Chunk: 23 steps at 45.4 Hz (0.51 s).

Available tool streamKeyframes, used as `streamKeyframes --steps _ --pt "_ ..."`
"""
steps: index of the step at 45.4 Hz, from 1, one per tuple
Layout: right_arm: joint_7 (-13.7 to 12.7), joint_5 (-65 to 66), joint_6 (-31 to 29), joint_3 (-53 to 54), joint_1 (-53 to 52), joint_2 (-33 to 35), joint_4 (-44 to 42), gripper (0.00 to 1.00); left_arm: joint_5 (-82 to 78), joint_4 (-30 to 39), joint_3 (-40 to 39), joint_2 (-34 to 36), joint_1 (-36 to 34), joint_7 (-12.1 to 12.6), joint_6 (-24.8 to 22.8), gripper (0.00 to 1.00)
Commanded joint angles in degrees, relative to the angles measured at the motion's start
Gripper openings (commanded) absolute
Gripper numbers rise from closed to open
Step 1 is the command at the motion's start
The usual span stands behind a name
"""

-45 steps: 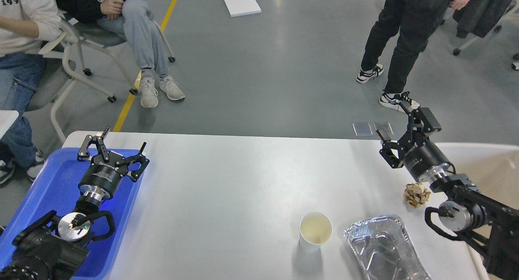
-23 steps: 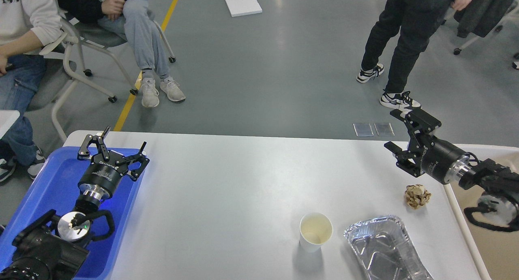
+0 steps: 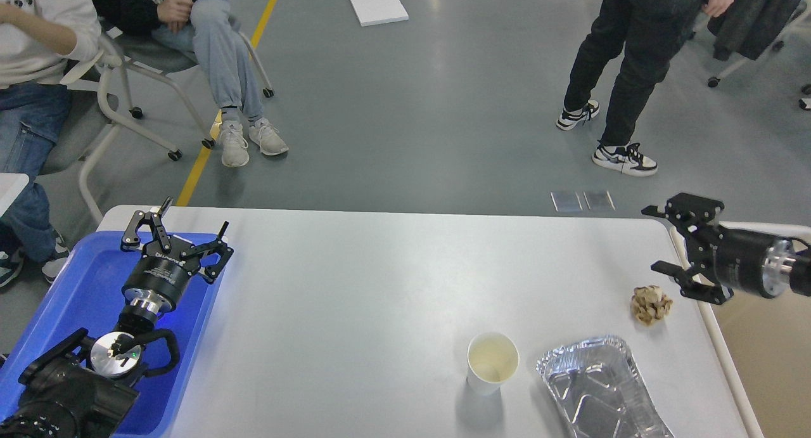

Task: Tidy desktop
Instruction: 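Swing the right gripper up and over toward the paper cup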

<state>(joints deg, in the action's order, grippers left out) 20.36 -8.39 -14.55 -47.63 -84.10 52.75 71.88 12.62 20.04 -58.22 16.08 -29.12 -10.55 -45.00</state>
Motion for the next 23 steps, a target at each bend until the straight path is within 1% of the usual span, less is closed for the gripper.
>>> streamKeyframes --steps 1,3,4,9,12,16,17,18,23 --pt "-12.27 4.08 -1.36 -5.37 -12.40 2.62 4.14 1.00 0.04 0.00 0.04 0.00 0.03 0.00 0.00 1.00" --pt "-13.68 6.36 -1.19 -5.46 -14.33 2.53 5.11 1.00 -0.05 0.00 0.04 0.00 0.03 0.00 0.00 1.00" --pt "-13.86 7.24 -1.18 -5.63 -15.38 2.45 5.37 1.00 0.03 0.00 0.04 0.00 0.03 0.00 0.00 1.00" --pt "-13.86 9.27 -1.71 -7.82 -21.18 0.60 5.46 1.00 0.04 -0.17 0.04 0.09 0.03 -0.09 0.00 1.00" --pt "-13.86 9.36 -1.71 -10.54 -24.96 -1.68 5.46 1.00 0.04 -0.26 0.04 0.09 0.03 -0.09 0.00 1.00" --pt "-13.77 9.36 -1.71 -14.24 -27.17 -9.84 5.20 1.00 0.04 -0.26 0.04 0.09 0.03 -0.09 0.00 1.00" --pt "-13.86 9.36 -1.71 -15.11 -27.35 -13.86 5.29 1.00 0.04 -0.26 0.04 0.09 0.03 -0.09 0.00 1.00" --pt "-13.86 9.36 -1.71 -15.38 -27.35 -15.73 5.29 1.00 0.04 -0.26 0.04 0.09 0.03 -0.09 0.00 1.00" --pt "-13.77 9.27 -1.80 -15.56 -27.61 -21.98 5.38 1.00 0.04 -0.26 0.04 0.09 0.03 -0.09 0.00 1.00"
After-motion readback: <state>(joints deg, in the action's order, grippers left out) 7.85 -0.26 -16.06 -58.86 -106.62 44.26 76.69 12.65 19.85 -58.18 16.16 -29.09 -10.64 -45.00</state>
